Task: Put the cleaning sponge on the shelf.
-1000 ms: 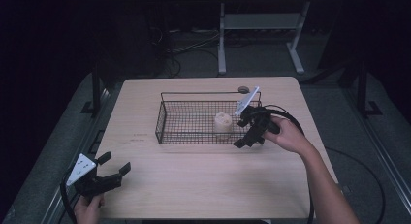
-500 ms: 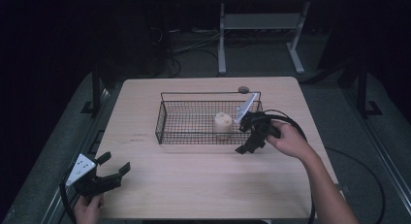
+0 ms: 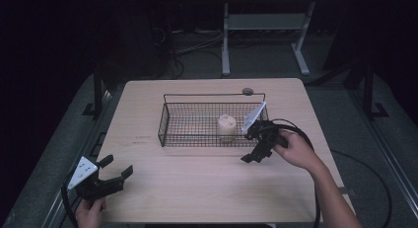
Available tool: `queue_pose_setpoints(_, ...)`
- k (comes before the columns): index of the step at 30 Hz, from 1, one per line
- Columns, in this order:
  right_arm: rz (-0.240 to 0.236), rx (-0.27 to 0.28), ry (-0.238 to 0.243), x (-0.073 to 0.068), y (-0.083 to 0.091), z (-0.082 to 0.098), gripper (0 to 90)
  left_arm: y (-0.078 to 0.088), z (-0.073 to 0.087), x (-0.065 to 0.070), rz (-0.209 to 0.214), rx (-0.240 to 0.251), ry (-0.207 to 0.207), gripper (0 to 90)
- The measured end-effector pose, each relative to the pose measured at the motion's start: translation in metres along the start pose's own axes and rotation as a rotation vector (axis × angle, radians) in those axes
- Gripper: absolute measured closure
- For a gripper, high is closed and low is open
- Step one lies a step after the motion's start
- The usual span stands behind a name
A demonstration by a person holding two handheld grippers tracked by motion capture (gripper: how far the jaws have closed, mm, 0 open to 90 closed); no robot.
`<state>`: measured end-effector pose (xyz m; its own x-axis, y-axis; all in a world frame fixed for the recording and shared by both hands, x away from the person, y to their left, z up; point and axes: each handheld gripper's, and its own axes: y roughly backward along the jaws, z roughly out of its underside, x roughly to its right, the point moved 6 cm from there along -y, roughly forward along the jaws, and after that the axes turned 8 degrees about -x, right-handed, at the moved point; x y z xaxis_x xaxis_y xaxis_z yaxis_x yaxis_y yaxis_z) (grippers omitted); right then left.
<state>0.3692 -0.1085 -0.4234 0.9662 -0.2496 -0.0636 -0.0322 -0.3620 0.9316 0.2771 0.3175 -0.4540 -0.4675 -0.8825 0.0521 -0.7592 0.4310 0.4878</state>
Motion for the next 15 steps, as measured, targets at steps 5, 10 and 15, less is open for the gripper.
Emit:
queue_pose_setpoints(5,0.0,0.004,-0.003,-0.003,-0.001,0.004,14.3,0.0,0.0,0.0,0.0,0.0,-0.002,13.9)
queue_pose_setpoints(10,-0.011,-0.006,-0.004,-0.006,-0.006,0.01,14.3,0.0,0.0,0.0,0.001,0.001,-0.002,14.0)
queue_pose_setpoints(15,-0.029,-0.003,-0.024,-0.01,-0.014,0.018,14.3,0.0,0.0,0.0,0.002,0.001,-0.002,13.9)
